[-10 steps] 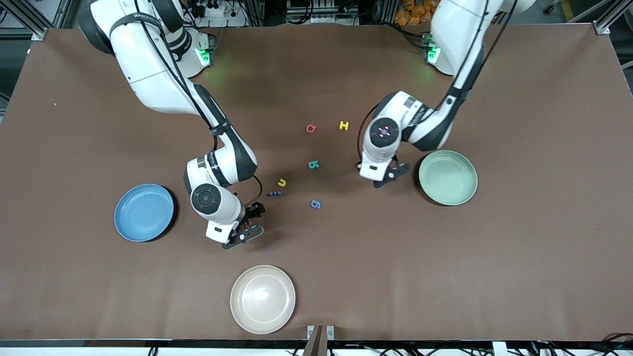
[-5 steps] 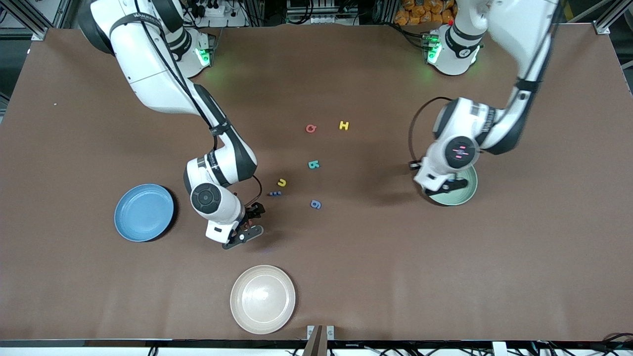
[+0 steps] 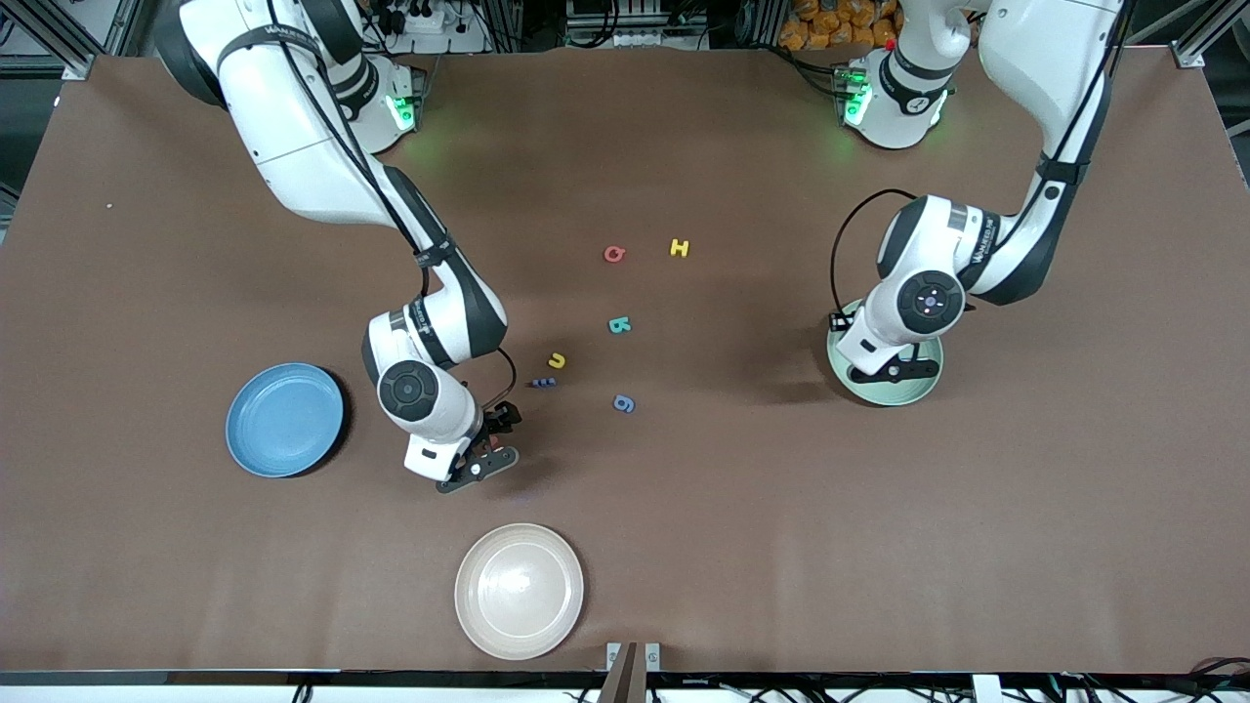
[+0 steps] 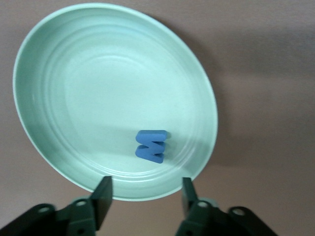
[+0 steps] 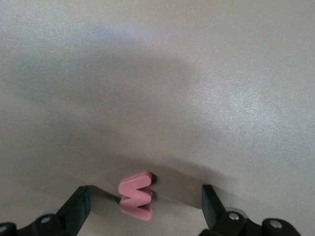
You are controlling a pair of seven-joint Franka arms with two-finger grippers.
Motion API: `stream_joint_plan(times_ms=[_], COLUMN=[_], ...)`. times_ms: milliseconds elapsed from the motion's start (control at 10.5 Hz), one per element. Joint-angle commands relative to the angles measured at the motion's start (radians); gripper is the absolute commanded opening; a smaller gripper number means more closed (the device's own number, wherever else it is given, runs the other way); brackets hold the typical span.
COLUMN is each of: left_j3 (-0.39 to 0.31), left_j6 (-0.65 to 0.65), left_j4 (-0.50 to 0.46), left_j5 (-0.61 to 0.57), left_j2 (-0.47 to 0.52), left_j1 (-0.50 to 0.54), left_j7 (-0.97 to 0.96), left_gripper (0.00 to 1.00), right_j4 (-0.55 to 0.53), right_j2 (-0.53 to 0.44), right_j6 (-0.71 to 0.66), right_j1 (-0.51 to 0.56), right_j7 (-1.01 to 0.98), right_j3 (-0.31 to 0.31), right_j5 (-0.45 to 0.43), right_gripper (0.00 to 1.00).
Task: Sort upper and lower case letters into plates
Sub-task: 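Place the blue M on the green plate while the right gripper grasps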
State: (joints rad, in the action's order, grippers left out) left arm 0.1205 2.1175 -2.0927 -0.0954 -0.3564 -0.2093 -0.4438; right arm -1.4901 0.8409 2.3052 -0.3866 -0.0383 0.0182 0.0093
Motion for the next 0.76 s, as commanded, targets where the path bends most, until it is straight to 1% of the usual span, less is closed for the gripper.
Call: stream_joint_plan(times_ms=[0,96,191,287,478,573,669], left_j3=[0.024,0.039,0.059,0.073,0.074,0.076,0.087], left_j6=[0.007,0.007,0.013,0.054,0.117,0.125,0.128], left_j4=[0.005,0.013,0.026,0.025,0.023,0.022,0.019], left_j5=[0.021,0.116,0.153,0.155,0.155,0.154,0.129], left_j2=[0.013,0.013,0.01,0.001,-0.018,-0.015,-0.012], left_j1=[0.002,-0.004,-0.018,-0.063,-0.151,-0.192,-0.255], left_j7=[-0.019,-0.053,-0.115,-0.244,-0.456,-0.498,-0.489], left_gripper=[1.0,1.0,1.0,1.0,1.0,1.0,1.0], right_j4=[-0.015,-0.016,-0.019,-0.024,-0.018,-0.015,-0.012], right_j2=[-0.02,-0.02,-0.022,-0.032,-0.036,-0.037,-0.045], right_j6=[0.002,0.002,-0.009,-0.018,-0.044,-0.044,-0.044], right_j1=[-0.014,-0.012,-0.005,-0.005,-0.005,-0.005,-0.003], right_j7=[0.034,0.034,0.035,0.035,0.035,0.037,0.037], right_j3=[-0.01,-0.01,-0.009,-0.009,-0.007,-0.009,-0.009], right_j5=[-0.023,-0.023,-0.019,-0.018,-0.018,-0.017,-0.015], right_gripper=[1.0,1.0,0.09,0.0,0.0,0.0,0.0])
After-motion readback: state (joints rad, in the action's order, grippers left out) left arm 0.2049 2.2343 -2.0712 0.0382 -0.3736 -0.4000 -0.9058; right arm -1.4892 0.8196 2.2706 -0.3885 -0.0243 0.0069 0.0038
